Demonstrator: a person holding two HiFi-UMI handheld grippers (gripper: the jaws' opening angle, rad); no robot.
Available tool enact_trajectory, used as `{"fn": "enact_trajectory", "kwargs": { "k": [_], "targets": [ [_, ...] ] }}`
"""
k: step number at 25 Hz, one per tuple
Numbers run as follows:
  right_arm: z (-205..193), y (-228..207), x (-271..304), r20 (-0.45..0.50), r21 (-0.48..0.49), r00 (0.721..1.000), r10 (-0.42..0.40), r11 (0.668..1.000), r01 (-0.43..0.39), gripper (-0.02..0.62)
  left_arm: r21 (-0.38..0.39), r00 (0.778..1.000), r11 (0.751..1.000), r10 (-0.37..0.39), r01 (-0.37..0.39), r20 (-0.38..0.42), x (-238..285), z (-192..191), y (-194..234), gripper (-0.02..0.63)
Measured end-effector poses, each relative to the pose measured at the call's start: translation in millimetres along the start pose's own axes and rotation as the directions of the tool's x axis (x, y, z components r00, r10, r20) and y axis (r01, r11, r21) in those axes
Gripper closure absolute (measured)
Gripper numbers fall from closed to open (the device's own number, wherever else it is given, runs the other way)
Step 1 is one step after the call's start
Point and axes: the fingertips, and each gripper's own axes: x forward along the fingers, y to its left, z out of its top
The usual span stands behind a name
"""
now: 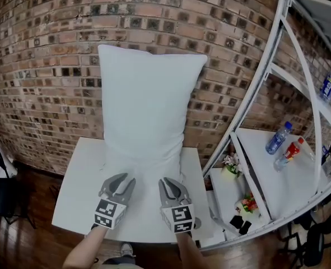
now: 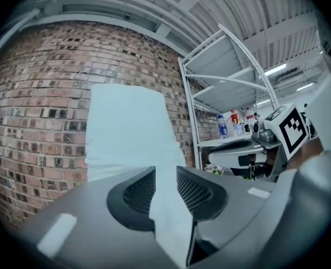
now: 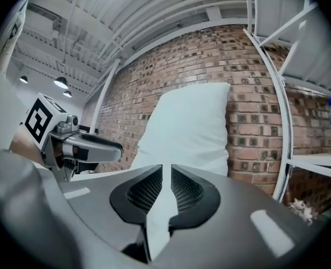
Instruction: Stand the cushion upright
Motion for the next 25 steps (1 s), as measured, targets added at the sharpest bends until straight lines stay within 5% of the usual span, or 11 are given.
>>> {"fn": "enact_trajectory", "kwargs": {
  "k": [10,25],
  "targets": [
    [15.8,45.3,-58.4,0.065,0.011,0.997,0.041,0.999,-0.042,0.580,-0.001,0.997,0.998,-0.066,0.066,0.033,-55.0,7.7,-65.3,0.585],
    [26.0,95.3,-128.7,0.104,0.020,0.993,0.060,0.998,-0.062,0.595,-0.044,0.996,0.995,-0.084,0.086,0.044,-125.7,7.2,-119.4,0.606]
  ]
}}
